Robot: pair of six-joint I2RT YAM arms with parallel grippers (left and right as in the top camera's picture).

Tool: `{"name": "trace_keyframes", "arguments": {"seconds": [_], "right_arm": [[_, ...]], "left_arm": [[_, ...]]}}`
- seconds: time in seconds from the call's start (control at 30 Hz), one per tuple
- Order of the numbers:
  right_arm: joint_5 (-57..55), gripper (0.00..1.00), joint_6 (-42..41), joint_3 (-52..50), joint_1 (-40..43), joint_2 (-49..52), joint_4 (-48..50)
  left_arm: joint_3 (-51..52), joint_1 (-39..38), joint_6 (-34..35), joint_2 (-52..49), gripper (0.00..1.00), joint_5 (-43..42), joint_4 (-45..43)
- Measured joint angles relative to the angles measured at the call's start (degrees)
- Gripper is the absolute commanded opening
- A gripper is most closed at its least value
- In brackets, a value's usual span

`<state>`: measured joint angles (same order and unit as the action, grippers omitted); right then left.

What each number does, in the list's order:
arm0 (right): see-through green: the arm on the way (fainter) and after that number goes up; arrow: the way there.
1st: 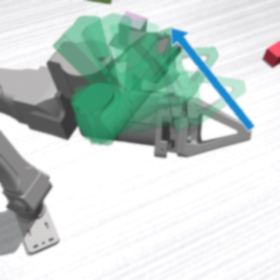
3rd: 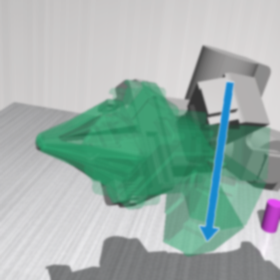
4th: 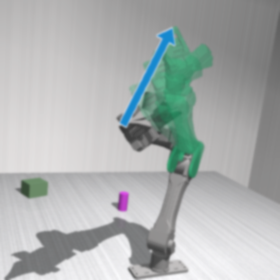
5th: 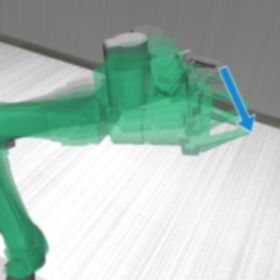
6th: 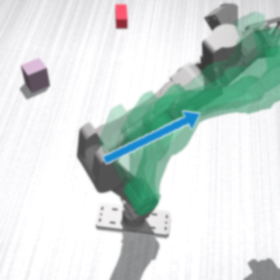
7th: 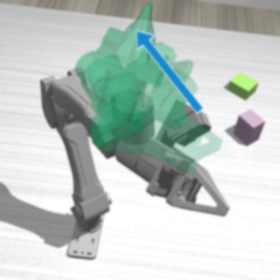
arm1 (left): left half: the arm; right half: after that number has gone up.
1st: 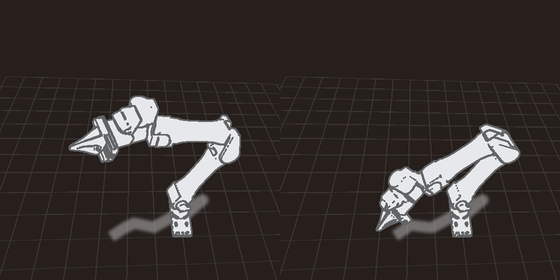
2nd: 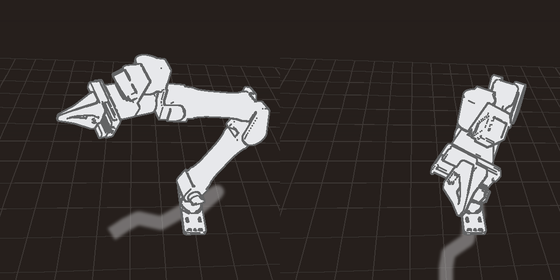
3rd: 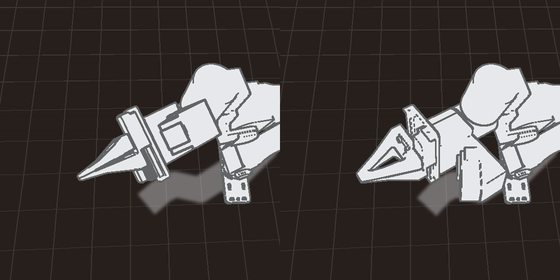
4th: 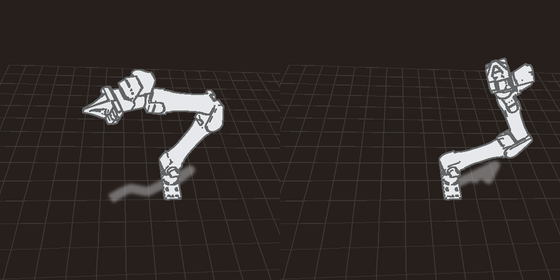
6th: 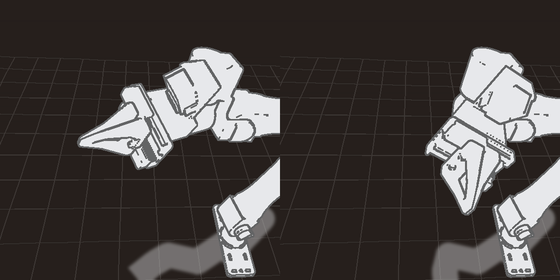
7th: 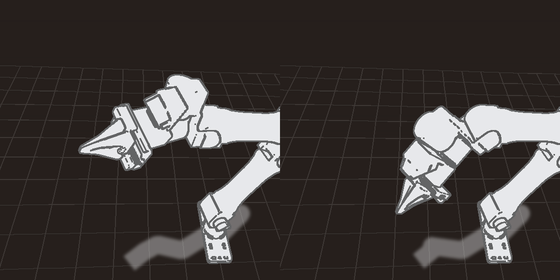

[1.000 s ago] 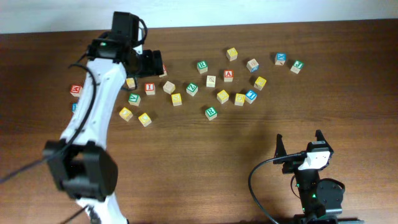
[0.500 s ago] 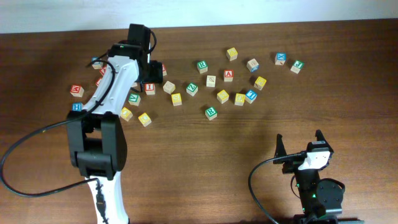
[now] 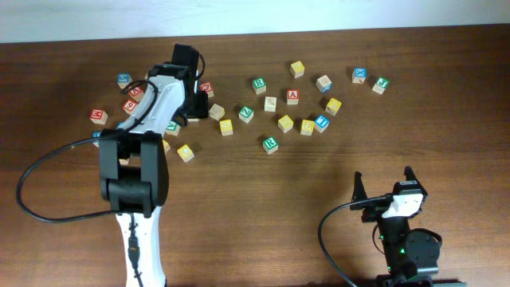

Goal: Spell out ICRA
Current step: 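Lower the left gripper and grasp the red-lettered I block, then carry the I block toward the front and set it down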

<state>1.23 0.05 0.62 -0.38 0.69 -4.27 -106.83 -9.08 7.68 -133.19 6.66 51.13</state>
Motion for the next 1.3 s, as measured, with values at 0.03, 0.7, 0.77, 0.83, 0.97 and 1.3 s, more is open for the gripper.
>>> {"name": "trace_keyframes", "arguments": {"seconds": [0.03,0.7,0.77,0.83,0.97,1.3], "right_arm": [[0.00,0.98,0.02,0.00,0.00,0.00,0.00],[0.00,0.98,0.02,0.00,0.00,0.00,0.00],[0.00,0.98,-0.02,0.00,0.00,0.00,0.00],[0.02,0.98,-0.04,0.00,0.00,-0.02,0.00],[0.00,0.98,0.00,0.00,0.00,0.00,0.00],[0.00,0.98,-0.02,0.00,0.00,0.00,0.00]], "left_arm": [[0.00,0.00,0.02,-0.46,0.58,-0.24,-0.11],[-0.44,0.00,-0.15,-0.48,0.27,-3.45,1.18],[-2.45,0.00,-0.13,-0.59,0.26,-3.50,5.44],[-7.76,0.00,-0.09,-0.76,0.25,-3.67,10.97],[-14.40,0.00,0.07,0.55,0.24,-9.79,19.89],[-15.19,0.57,2.45,25.18,0.23,-15.54,33.88]]}}
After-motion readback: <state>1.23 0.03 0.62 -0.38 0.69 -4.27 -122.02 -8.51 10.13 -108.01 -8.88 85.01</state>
